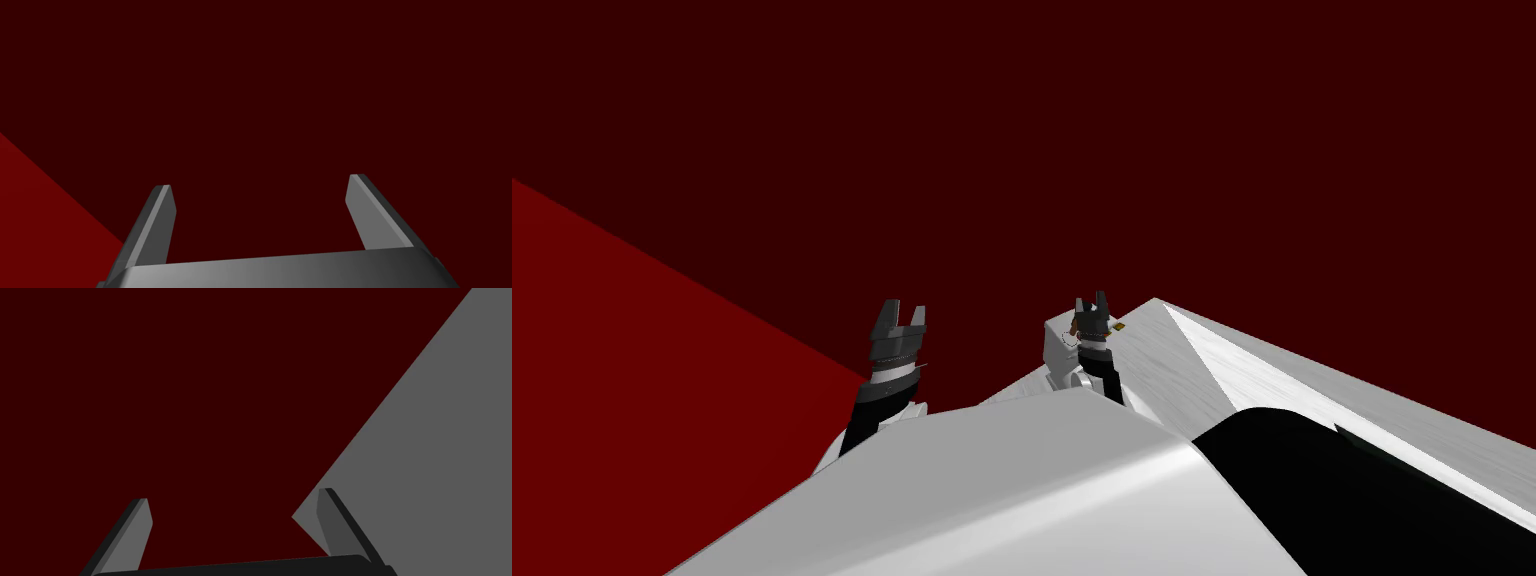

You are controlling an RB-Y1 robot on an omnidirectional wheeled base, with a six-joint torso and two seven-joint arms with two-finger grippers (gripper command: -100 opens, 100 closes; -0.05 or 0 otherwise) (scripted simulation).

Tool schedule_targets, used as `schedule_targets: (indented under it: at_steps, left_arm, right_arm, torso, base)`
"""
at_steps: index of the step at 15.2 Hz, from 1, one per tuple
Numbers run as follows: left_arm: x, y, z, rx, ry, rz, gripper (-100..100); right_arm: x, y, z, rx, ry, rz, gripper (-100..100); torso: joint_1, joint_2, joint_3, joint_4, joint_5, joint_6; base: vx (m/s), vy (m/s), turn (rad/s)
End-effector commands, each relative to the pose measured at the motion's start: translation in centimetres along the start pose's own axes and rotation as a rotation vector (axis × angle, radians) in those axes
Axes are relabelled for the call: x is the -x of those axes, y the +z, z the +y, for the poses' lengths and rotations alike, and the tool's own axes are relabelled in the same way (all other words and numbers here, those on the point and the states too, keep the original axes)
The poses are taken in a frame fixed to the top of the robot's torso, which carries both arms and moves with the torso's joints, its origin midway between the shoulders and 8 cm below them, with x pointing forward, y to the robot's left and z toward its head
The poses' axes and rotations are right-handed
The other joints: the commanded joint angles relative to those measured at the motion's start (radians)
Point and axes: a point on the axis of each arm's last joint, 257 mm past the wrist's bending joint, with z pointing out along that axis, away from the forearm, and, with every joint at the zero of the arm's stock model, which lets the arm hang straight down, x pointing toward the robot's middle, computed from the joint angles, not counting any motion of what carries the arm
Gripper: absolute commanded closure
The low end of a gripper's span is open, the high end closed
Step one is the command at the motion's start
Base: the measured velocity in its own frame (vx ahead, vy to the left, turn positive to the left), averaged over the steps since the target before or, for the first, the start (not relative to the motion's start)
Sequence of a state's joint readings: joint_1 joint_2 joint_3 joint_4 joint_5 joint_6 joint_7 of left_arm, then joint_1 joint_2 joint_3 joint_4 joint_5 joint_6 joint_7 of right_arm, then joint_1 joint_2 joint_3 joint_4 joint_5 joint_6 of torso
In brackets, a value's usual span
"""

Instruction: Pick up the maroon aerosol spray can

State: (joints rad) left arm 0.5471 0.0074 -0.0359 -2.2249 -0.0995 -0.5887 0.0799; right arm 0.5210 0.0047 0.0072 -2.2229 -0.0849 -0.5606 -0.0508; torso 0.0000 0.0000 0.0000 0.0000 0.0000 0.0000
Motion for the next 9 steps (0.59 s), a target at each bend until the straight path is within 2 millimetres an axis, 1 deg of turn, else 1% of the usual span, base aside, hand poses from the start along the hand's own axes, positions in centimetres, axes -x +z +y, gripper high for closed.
schedule_targets:
  at_steps: [1,9]
  left_arm:
    - [0.0,0.0,0.0,0.000,0.000,0.000,0]
    - [0.0,0.0,0.0,0.000,0.000,0.000,0]
  right_arm:
    - [-0.3,-0.1,-0.3,-0.009,-0.015,0.037,-100]
    - [-1.6,-1.1,-1.7,-0.051,-0.079,0.189,-100]
  torso:
    - [0.000,0.000,0.000,0.000,0.000,0.000]
    - [-0.001,0.000,0.000,0.000,0.000,0.000]
  base:
    - [0.001,-0.001,0.013]
    - [0.004,-0.007,0.024]
